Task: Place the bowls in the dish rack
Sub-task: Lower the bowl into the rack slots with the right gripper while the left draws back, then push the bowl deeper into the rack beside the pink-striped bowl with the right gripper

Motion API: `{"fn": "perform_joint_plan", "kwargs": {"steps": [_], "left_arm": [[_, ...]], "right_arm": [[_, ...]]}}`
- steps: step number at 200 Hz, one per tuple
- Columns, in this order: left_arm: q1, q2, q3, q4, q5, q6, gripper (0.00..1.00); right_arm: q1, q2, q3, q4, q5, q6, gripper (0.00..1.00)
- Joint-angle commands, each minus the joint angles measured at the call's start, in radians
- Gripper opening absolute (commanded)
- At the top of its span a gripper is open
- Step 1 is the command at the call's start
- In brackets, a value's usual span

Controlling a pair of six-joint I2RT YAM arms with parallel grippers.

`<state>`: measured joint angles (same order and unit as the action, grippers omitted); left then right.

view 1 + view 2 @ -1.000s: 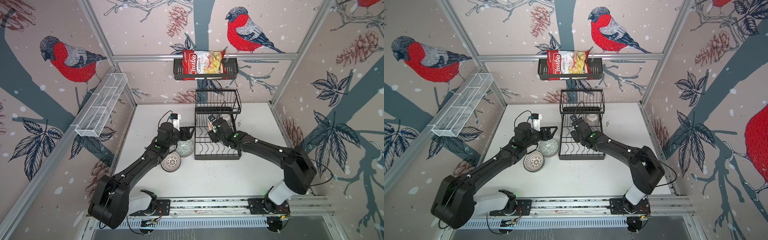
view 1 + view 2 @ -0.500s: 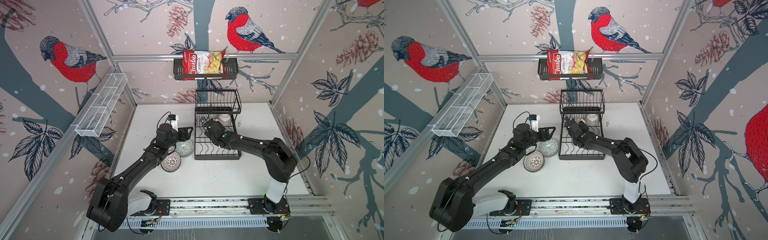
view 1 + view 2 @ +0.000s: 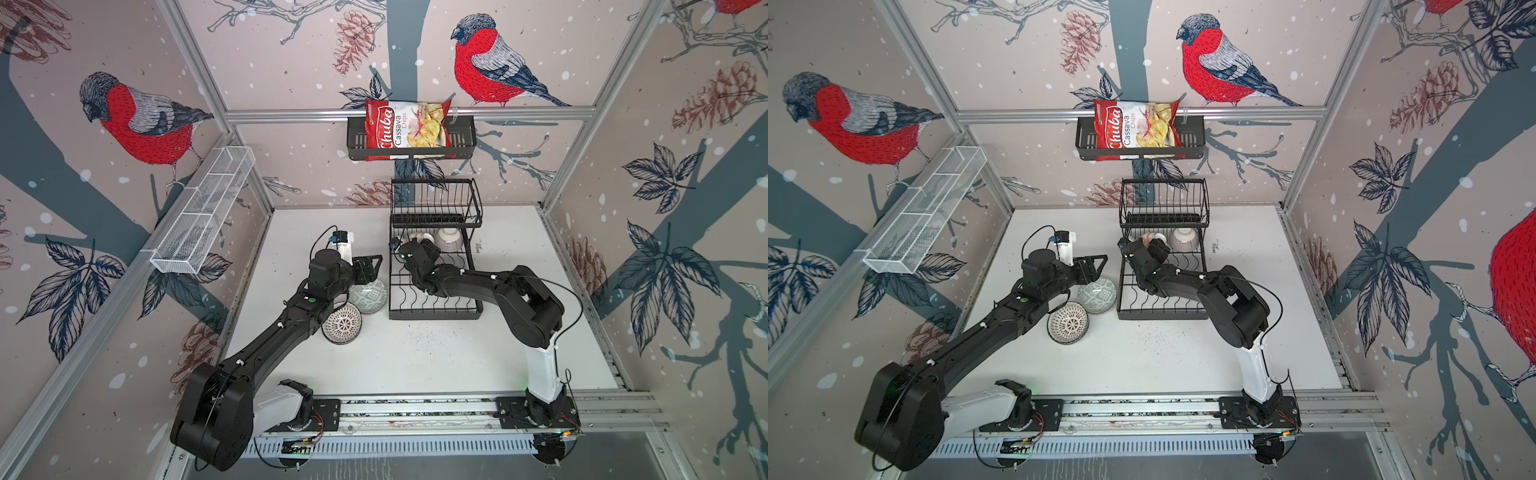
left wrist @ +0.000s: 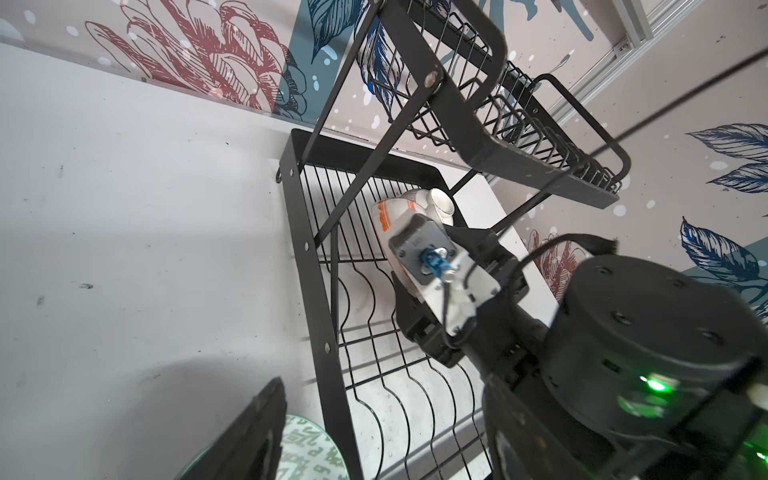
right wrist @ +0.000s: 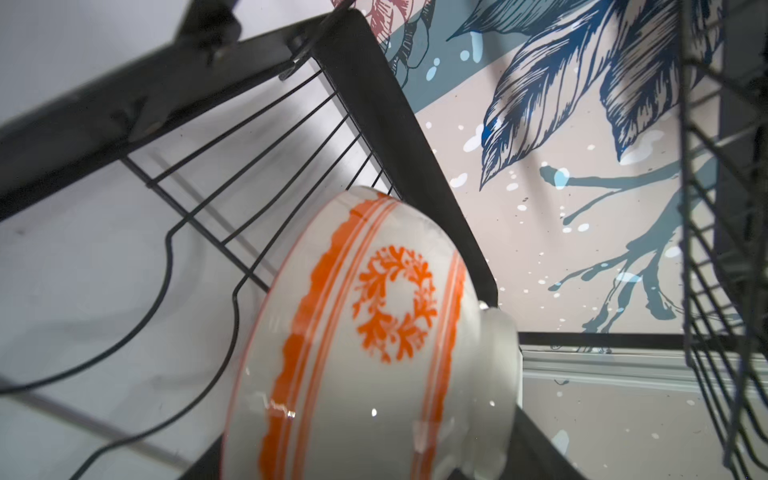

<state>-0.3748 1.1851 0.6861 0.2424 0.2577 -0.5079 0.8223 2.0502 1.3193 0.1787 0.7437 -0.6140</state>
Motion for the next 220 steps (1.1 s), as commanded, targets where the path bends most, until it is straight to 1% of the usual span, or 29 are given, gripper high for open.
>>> {"fn": "perform_joint_plan", "kwargs": {"steps": [1, 34, 52, 83, 123, 162, 220], "left_arm": [[0.004, -0.006, -0.003, -0.001, -0.008, 0.014, 0.74], [0.007, 0.000, -0.002, 0.001, -0.005, 0.012, 0.74], [0.007, 0.003, -0.002, 0.000, -0.004, 0.011, 0.74], [0.007, 0.002, -0.004, -0.002, -0.005, 0.005, 0.74], [0.007, -0.002, -0.003, -0.012, -0.003, 0.000, 0.74], [0.007, -0.005, -0.008, -0.014, -0.002, -0.006, 0.74], [0.007, 0.003, -0.008, -0.012, 0.002, -0.008, 0.74]], "right_arm": [[-0.010, 0.019, 0.021, 0.110, 0.045, -0.075, 0.47], [-0.027, 0.052, 0.058, 0.126, 0.026, -0.114, 0.47], [-0.029, 0.076, 0.069, 0.165, 0.030, -0.156, 0.48], [-0.034, 0.123, 0.104, 0.212, 0.035, -0.193, 0.49], [-0.048, 0.152, 0.133, 0.243, 0.026, -0.213, 0.50], [-0.060, 0.180, 0.151, 0.264, 0.021, -0.232, 0.54], [-0.069, 0.219, 0.163, 0.321, 0.000, -0.252, 0.54]]}}
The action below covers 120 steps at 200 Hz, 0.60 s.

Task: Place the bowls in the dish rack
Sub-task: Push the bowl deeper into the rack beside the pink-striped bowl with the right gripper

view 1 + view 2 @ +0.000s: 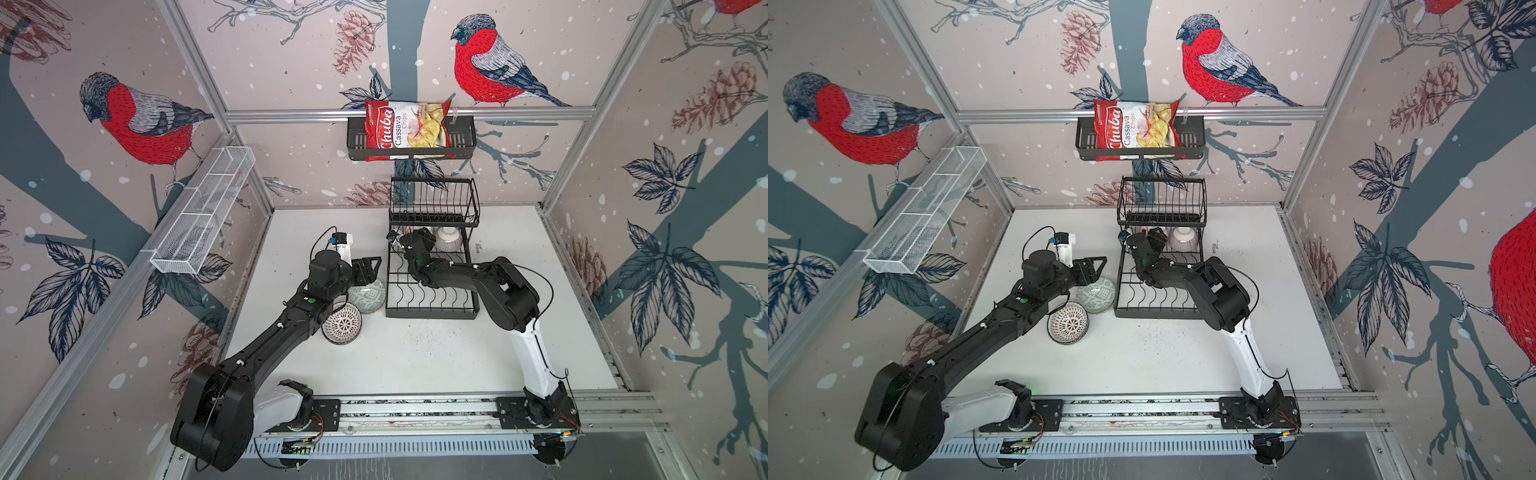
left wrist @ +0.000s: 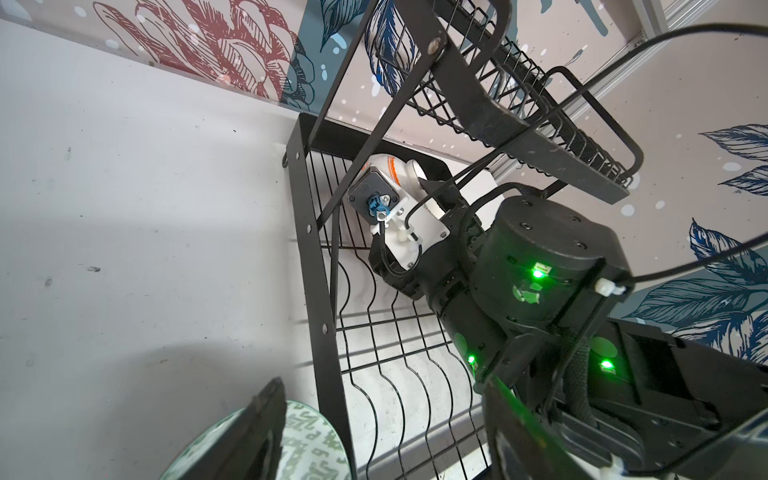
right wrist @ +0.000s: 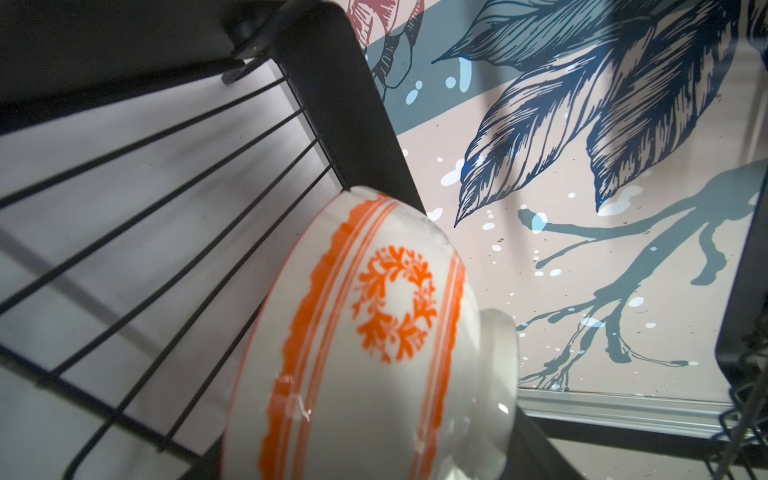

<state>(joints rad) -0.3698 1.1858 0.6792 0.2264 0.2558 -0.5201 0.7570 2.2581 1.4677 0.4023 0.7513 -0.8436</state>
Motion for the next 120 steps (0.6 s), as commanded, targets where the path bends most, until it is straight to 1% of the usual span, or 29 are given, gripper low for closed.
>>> {"fn": "perform_joint_plan", "kwargs": {"steps": [1, 31, 69, 109, 120], "left_arm": [[0.002, 0.002, -0.001, 0.003, 0.004, 0.004, 0.74], [0.003, 0.011, -0.001, 0.006, 0.010, 0.001, 0.74], [0.002, 0.018, 0.001, 0.005, 0.011, -0.003, 0.74], [0.003, 0.018, 0.004, 0.004, 0.011, -0.005, 0.74], [0.002, 0.018, 0.005, 0.002, 0.011, -0.005, 0.73]], "right_arm": [[-0.004, 0.012, 0.015, 0.099, -0.007, -0.024, 0.54], [-0.012, 0.027, 0.008, 0.143, -0.022, -0.042, 0.58], [-0.025, 0.040, 0.009, 0.132, -0.048, -0.035, 0.69], [-0.033, 0.055, 0.020, 0.116, -0.070, -0.013, 0.72], [-0.033, 0.060, 0.021, 0.116, -0.070, -0.013, 0.74]]}}
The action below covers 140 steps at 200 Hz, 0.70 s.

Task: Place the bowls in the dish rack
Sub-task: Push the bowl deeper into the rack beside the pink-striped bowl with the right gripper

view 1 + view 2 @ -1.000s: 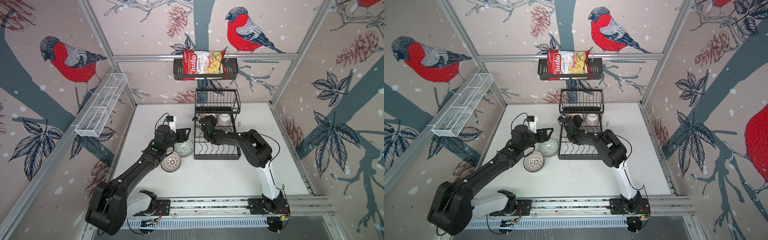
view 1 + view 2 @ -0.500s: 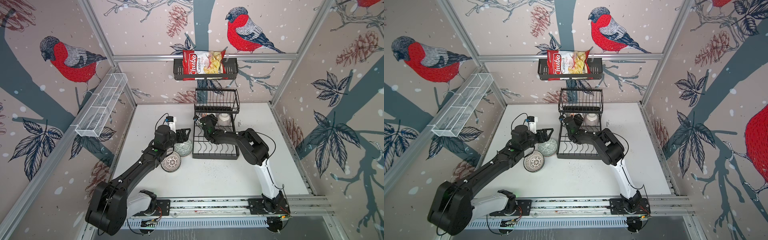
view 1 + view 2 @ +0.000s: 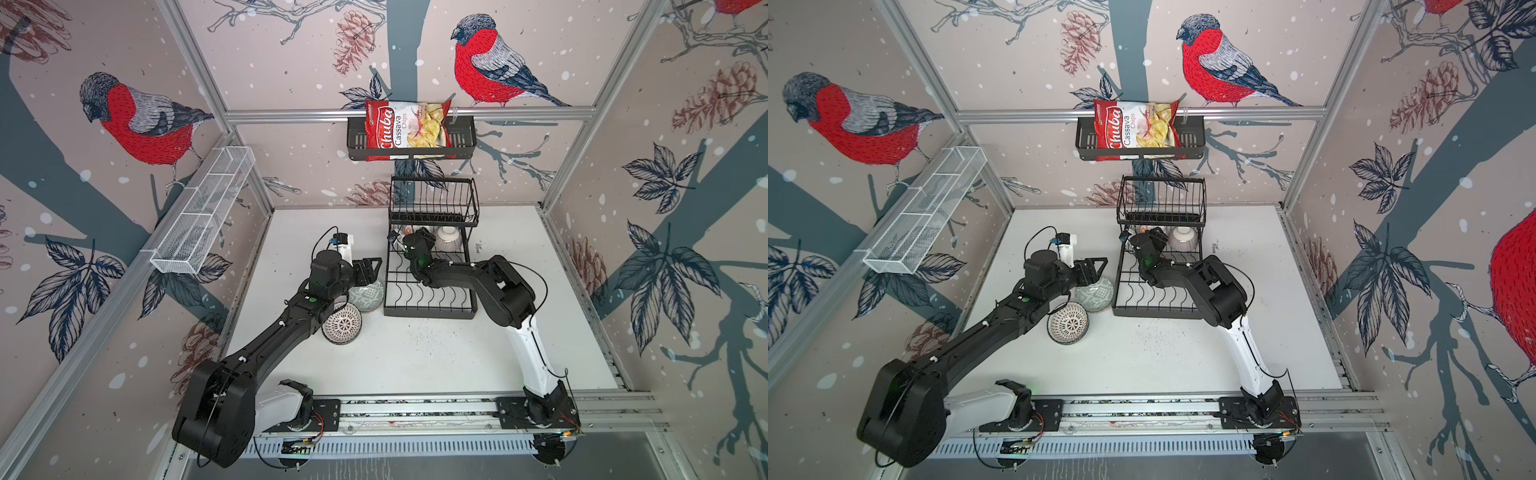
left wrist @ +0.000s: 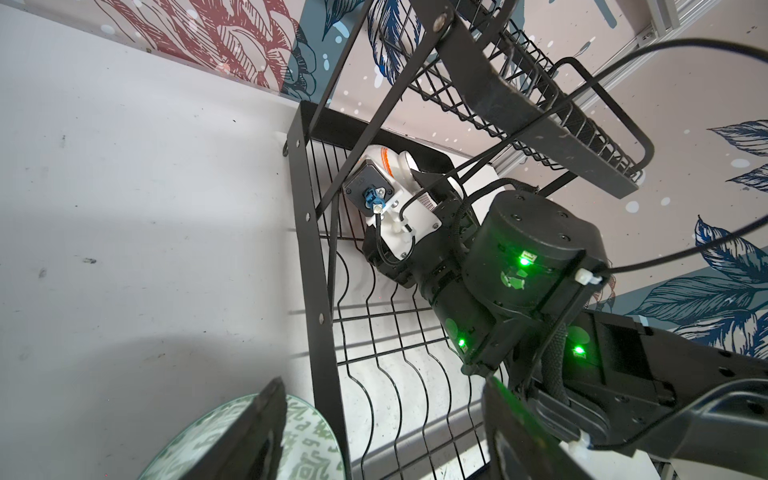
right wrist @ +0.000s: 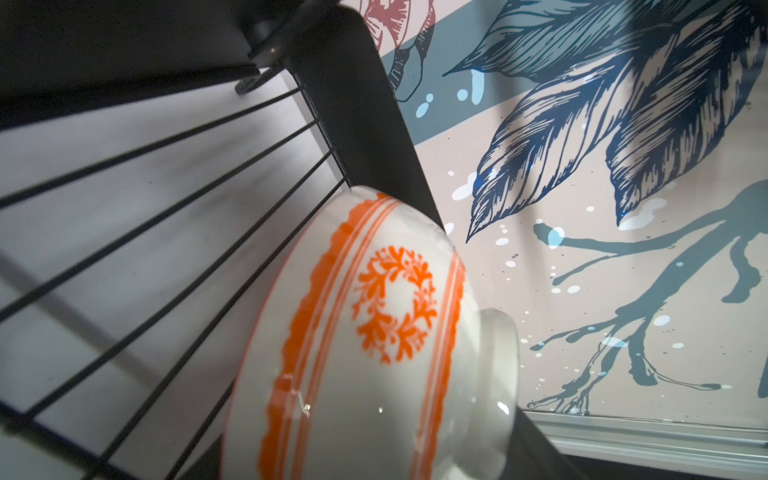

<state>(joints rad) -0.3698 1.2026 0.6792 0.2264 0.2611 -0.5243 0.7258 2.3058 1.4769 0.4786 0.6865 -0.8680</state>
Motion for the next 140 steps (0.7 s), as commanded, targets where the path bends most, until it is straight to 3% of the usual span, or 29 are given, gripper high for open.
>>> {"fn": "perform_joint_plan", "kwargs": {"steps": [1, 67, 140], "left_arm": [[0.002, 0.001, 0.005, 0.002, 0.006, 0.000, 0.73], [0.002, 0.003, 0.006, -0.001, 0.003, -0.001, 0.74], [0.002, 0.014, 0.005, 0.002, 0.007, 0.001, 0.73]], "right_arm": [[-0.002, 0.014, 0.012, 0.041, -0.005, 0.011, 0.75], [-0.005, 0.005, 0.014, 0.009, -0.024, 0.087, 0.87], [-0.012, -0.023, 0.003, -0.017, -0.044, 0.171, 0.89]]}}
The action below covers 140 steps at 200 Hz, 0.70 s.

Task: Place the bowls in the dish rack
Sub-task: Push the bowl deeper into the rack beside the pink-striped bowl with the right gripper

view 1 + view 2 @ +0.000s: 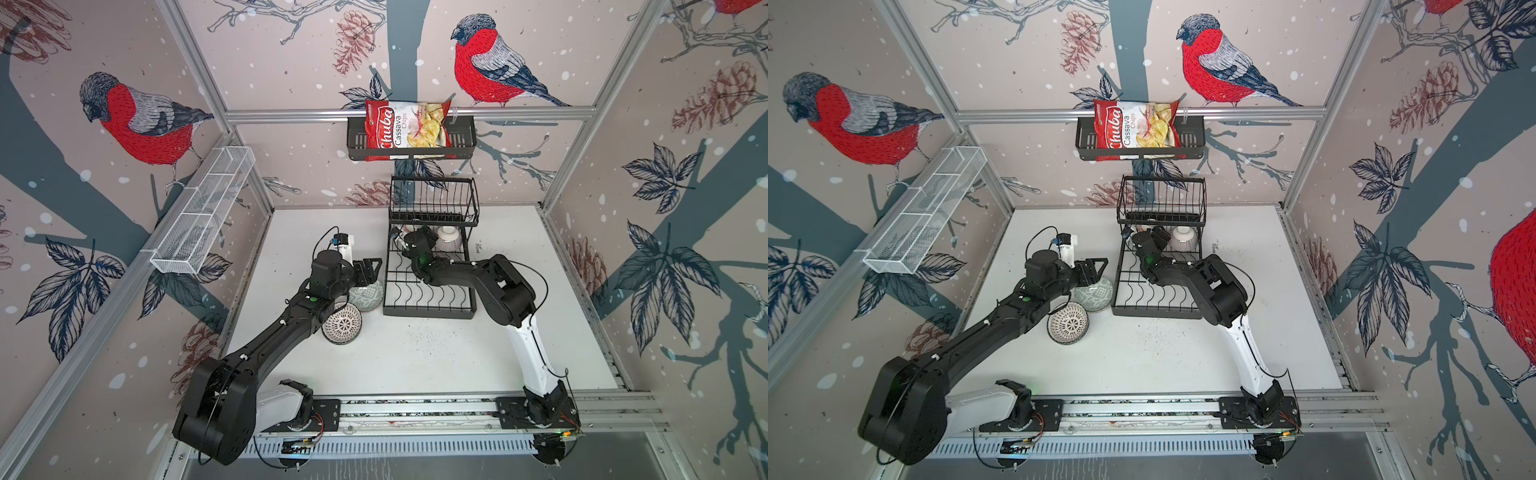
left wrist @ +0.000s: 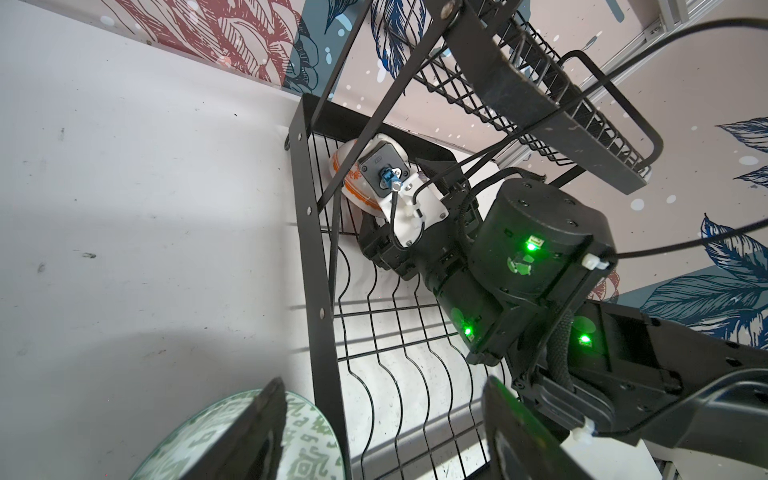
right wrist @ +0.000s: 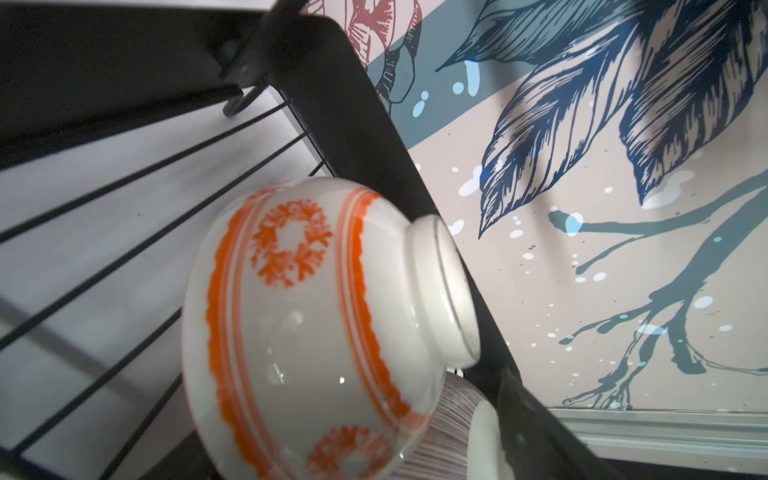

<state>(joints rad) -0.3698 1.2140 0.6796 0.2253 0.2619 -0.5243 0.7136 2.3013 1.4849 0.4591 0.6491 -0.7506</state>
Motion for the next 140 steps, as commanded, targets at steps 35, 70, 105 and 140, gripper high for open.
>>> {"fn": "perform_joint_plan", "kwargs": {"steps": [35, 70, 105, 140], "left_arm": [[0.002, 0.003, 0.003, 0.003, 0.003, 0.001, 0.73], [0.003, 0.006, 0.000, 0.006, 0.004, -0.001, 0.73], [0.002, 0.009, 0.001, 0.011, 0.010, -0.001, 0.73], [0.003, 0.007, -0.002, 0.008, 0.008, 0.000, 0.73]], "right_arm": [[0.003, -0.040, -0.025, 0.008, -0.006, 0.077, 0.90], [0.011, -0.065, -0.057, 0.021, 0.003, 0.093, 0.91], [0.016, -0.084, -0.082, 0.025, 0.002, 0.108, 0.92], [0.027, -0.099, -0.094, 0.019, -0.001, 0.110, 0.92]]}}
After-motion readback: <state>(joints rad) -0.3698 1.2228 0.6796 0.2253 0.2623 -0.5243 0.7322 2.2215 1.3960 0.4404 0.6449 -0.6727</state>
